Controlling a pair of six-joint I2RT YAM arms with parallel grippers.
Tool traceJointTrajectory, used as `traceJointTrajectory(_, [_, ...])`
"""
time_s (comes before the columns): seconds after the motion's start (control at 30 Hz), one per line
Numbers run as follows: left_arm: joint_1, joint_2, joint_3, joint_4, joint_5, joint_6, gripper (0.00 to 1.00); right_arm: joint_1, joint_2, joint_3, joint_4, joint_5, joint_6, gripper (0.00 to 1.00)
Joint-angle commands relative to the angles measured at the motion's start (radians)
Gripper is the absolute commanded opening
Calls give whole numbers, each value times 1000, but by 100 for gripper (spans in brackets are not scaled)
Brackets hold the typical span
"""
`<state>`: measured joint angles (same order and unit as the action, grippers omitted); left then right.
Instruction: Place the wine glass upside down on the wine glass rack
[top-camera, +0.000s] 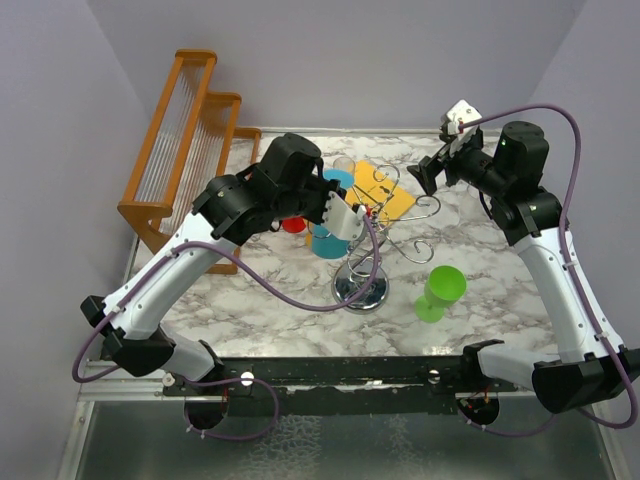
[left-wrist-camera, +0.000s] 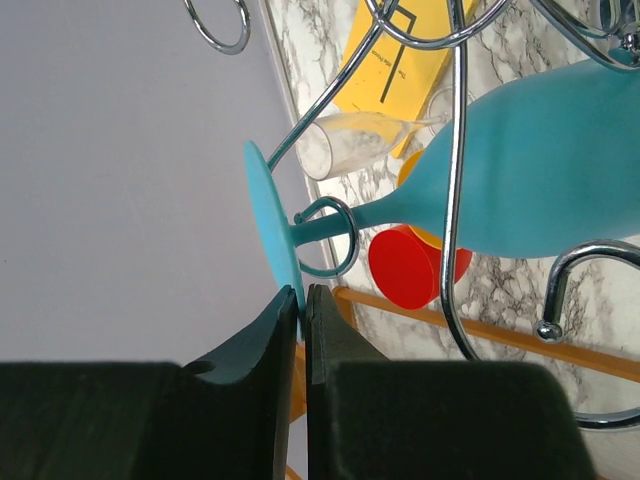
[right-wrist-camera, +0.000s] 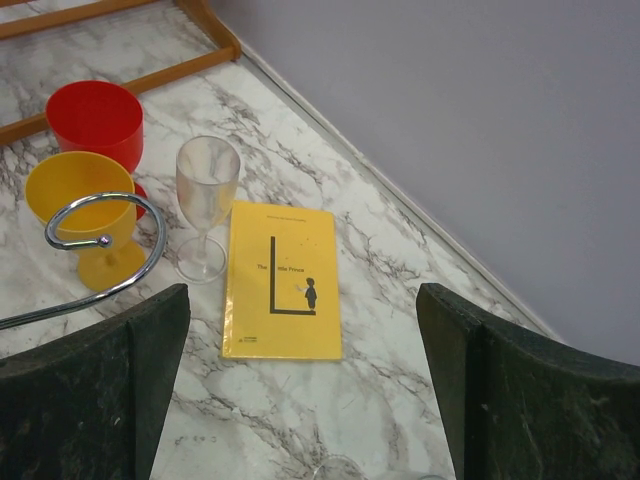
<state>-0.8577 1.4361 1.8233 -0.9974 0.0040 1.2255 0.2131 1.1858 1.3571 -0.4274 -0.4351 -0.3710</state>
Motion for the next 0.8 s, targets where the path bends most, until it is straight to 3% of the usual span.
traceJointTrajectory(0.0, [-7, -13, -26, -73, 70, -22, 10, -3, -5, 24, -1, -19, 12, 95])
traceJointTrajectory(0.77, [-7, -48, 0, -107, 137, -39, 36, -3, -42, 18, -38, 28, 29, 95])
